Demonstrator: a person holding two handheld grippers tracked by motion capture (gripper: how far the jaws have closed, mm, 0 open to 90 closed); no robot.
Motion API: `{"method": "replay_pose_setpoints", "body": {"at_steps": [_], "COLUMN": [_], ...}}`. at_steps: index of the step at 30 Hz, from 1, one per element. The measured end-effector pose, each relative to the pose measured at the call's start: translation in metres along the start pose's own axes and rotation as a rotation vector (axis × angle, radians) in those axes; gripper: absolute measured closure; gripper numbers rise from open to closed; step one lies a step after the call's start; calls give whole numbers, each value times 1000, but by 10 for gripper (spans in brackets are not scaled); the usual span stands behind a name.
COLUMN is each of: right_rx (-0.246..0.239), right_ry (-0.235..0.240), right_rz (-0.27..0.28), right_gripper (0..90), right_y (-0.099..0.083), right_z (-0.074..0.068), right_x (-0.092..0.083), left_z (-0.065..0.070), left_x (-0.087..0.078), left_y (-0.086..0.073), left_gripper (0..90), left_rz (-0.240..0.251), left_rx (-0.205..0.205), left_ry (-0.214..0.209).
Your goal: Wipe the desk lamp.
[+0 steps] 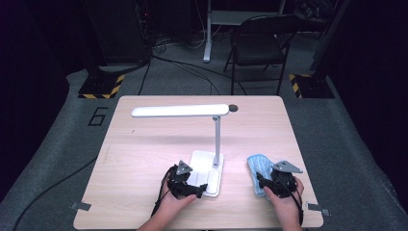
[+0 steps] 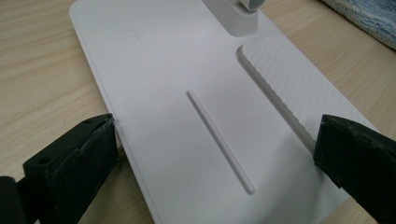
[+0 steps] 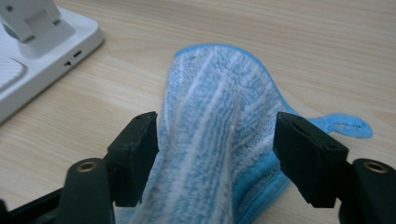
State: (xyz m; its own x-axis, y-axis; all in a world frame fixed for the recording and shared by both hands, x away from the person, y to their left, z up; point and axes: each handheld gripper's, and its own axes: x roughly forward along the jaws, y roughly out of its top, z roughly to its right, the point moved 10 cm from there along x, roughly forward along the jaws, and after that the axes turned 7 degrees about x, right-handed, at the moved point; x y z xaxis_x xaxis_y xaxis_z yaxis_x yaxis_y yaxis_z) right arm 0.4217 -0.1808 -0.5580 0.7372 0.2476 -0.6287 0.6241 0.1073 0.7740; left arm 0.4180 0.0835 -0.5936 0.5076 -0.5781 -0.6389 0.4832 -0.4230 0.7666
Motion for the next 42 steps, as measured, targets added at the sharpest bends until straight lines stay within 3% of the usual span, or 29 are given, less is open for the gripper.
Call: {"method": "replay_pose_setpoints", "body": {"at_steps": [4,8,13,26,29,30,35,39,42], "right_rx": [52,27,31,-50,-48,-26,-69,12,46], "right_ry": [45,49,39,166,200,214,256,307,332], "right_rz": [-20,-32,-9,-32,-32,-34,-53,-60,-61], "right_gripper": [395,484,618,656,663,667,677,678,677], "right_y": [-6,-10,-10,-1,0,0,0,4,7], "right_z": [-2,-5,-10,-86,-96,-100,-115,-121,-122], "right_x": [7,12,12,27,29,31,39,46,51], "left_z": [1,0,0,3,3,4,2,-1,-5], "left_x": [0,0,0,1,1,1,1,0,0], "left_y": [0,0,0,1,1,1,1,0,0], "left_gripper": [0,0,0,0,0,0,0,0,0], "left_rz": [0,0,-1,6,5,6,4,3,7], "left_rx": [-3,-2,-1,-16,-19,-27,-16,-42,-50], "left_ry": [0,0,0,14,18,17,28,45,61]}}
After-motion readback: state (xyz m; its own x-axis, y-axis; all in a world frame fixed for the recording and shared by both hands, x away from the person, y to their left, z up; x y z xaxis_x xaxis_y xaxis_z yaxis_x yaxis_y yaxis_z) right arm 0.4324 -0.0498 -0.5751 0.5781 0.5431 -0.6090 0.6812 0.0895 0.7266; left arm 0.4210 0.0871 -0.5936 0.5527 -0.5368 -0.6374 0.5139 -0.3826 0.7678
